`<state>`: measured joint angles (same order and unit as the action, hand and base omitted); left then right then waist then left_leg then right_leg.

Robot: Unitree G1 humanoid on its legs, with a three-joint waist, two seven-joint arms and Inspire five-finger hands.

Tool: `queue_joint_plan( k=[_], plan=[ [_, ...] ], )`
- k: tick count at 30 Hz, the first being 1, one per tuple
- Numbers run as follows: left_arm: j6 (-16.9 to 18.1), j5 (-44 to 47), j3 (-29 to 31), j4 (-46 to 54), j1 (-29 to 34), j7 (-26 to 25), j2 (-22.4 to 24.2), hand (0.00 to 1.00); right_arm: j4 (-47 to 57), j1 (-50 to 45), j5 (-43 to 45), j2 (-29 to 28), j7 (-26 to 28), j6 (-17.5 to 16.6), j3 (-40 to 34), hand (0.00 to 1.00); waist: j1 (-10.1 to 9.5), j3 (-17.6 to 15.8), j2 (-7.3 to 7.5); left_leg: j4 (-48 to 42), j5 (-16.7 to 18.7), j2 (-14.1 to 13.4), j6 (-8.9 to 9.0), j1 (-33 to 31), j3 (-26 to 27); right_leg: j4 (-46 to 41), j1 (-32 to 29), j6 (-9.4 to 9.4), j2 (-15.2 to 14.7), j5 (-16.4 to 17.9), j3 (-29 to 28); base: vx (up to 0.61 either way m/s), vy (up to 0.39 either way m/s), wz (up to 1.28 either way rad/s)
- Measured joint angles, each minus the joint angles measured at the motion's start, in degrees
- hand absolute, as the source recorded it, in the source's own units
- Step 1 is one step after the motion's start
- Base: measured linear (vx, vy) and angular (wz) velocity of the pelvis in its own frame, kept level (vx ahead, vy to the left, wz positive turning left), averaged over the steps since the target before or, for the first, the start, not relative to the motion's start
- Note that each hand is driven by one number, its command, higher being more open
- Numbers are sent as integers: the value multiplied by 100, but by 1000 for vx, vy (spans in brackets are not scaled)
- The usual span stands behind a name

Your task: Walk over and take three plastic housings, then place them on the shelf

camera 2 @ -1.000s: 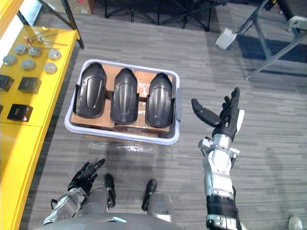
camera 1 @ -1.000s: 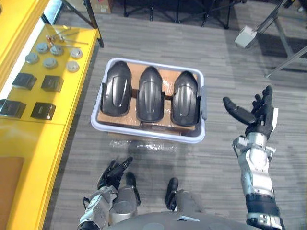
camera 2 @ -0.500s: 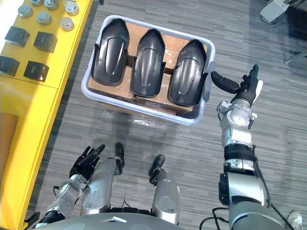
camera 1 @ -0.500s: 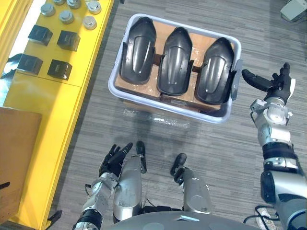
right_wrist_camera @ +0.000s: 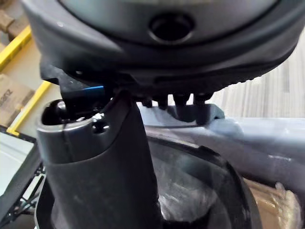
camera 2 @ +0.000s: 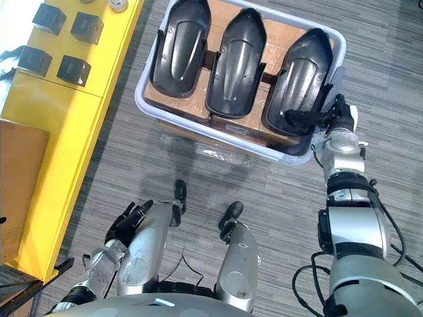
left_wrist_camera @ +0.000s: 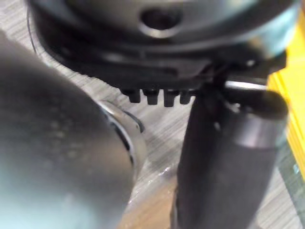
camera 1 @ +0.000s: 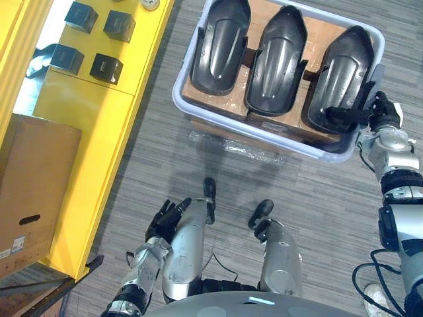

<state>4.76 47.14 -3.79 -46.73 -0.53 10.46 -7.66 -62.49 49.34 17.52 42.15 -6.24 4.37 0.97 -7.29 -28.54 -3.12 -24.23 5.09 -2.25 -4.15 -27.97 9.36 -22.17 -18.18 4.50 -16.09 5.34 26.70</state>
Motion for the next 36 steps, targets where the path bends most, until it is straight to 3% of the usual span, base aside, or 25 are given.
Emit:
queue_joint_plan(
  k=[4,8,14,19,21,24,29,34,36],
  plan=[
    [-16,-1,-37,-8,-4,19,-8,100,-99,166,-797,515,28,179,229,0,11,-7,-13,249,-206,89,0,1,-53,0,-79,-4,-60,0,50,10,-7,10],
    [-21,-4,-35,-2,6,19,-12,100,-104,263,-830,587,-29,420,233,0,24,-8,-12,298,-242,52,33,86,-69,31,6,-28,-6,12,63,5,-7,1],
    [-125,-49,0,251,152,22,-27,100,124,183,-936,502,321,613,201,0,39,-30,36,780,-386,66,116,663,-90,361,522,-22,103,-1,129,26,-18,4],
    [-134,-128,75,520,421,37,-145,100,638,-401,-1042,337,326,637,-108,0,-28,-11,305,1261,-488,73,224,1315,-120,718,1125,-7,220,-16,158,61,-46,3],
    [-158,-359,239,564,557,36,-223,100,747,-641,-1049,41,324,664,-337,0,-1,110,593,1593,-599,82,295,1556,-96,860,1248,-12,242,-46,151,98,-62,-4],
    [-174,-593,342,565,683,33,-272,100,1166,-1145,-1065,-216,264,775,-497,0,43,311,823,1924,-737,112,330,1829,-17,1133,1453,42,289,-154,141,118,-47,-6],
    [-242,-722,411,745,817,9,-224,100,2146,-1691,-1528,-499,-142,782,-834,0,243,649,850,2497,-962,206,328,2191,146,1641,1685,149,335,-495,90,66,25,-12],
    [-358,-250,402,1935,815,81,-98,100,3687,-2455,-2228,-1216,-1017,727,-1223,0,347,1152,880,2801,-1000,229,326,2393,255,2003,1850,171,415,-695,-15,13,41,-11],
    [-470,204,304,2639,748,255,-28,100,4294,-2820,-2794,-1712,-1475,503,-1213,0,431,1467,884,2899,-984,242,336,2483,271,2135,1940,171,437,-694,-17,-4,15,-6]
  ],
)
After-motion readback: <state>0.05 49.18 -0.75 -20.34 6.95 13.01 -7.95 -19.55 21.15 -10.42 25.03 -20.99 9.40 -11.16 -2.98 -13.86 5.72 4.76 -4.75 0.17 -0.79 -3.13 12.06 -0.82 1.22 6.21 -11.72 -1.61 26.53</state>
